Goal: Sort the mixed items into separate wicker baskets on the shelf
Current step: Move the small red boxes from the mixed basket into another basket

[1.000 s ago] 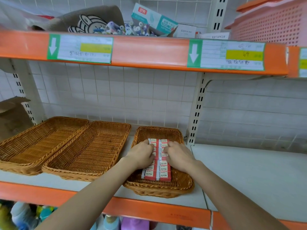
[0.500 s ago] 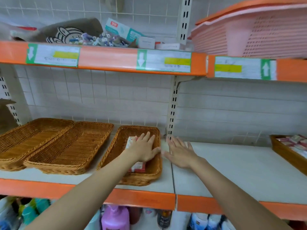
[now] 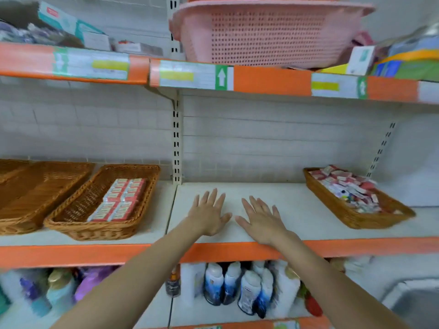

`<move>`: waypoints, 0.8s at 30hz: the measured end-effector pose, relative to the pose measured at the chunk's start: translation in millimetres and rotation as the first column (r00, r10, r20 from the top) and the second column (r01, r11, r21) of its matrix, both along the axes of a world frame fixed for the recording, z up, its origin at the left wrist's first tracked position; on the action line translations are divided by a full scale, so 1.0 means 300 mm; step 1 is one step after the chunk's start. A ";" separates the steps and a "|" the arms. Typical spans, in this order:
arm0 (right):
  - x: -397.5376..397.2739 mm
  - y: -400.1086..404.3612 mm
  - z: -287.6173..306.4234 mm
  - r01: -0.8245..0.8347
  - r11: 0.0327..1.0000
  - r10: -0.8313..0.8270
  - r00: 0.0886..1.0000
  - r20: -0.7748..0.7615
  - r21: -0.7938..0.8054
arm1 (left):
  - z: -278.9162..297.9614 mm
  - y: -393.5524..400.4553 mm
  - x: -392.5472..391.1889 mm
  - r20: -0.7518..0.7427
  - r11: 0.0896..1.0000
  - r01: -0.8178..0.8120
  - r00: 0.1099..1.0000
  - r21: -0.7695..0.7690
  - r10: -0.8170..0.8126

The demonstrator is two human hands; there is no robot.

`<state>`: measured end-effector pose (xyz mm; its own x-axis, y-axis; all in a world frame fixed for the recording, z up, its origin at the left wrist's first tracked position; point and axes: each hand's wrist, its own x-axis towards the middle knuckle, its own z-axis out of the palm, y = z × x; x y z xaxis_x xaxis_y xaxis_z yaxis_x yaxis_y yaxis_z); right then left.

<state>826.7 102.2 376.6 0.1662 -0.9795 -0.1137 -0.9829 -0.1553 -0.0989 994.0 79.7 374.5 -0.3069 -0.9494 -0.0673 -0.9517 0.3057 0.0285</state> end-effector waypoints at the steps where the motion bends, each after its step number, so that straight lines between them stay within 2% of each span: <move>1: -0.048 0.013 -0.005 0.019 1.000 -0.019 1.000 -0.003 0.002 | -0.007 0.000 -0.046 0.006 1.000 0.018 1.000 0.003 -0.018; 9: -0.375 0.014 0.005 0.208 0.977 -0.207 0.978 0.021 -0.048 | 0.018 -0.092 -0.385 -0.036 0.977 0.204 0.978 -0.062 -0.206; 15: -0.573 -0.071 0.035 0.325 0.939 -0.330 0.944 -0.023 -0.115 | 0.031 -0.221 -0.633 -0.090 0.942 0.328 0.939 -0.067 -0.333; 19: -0.697 -0.116 0.051 0.402 0.899 -0.407 0.913 0.002 -0.172 | 0.046 -0.316 -0.765 -0.148 0.908 0.394 0.899 -0.141 -0.413; 24: -0.828 -0.141 0.032 0.498 0.854 -0.499 0.866 0.028 -0.150 | 0.009 -0.387 -0.909 -0.137 0.863 0.471 0.857 -0.185 -0.497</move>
<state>578.3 59.8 386.2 -0.3493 -0.9362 0.0395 -0.9334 0.3440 -0.1017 721.2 -36.4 377.2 -0.7242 -0.6726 0.1521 -0.6654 0.7395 0.1019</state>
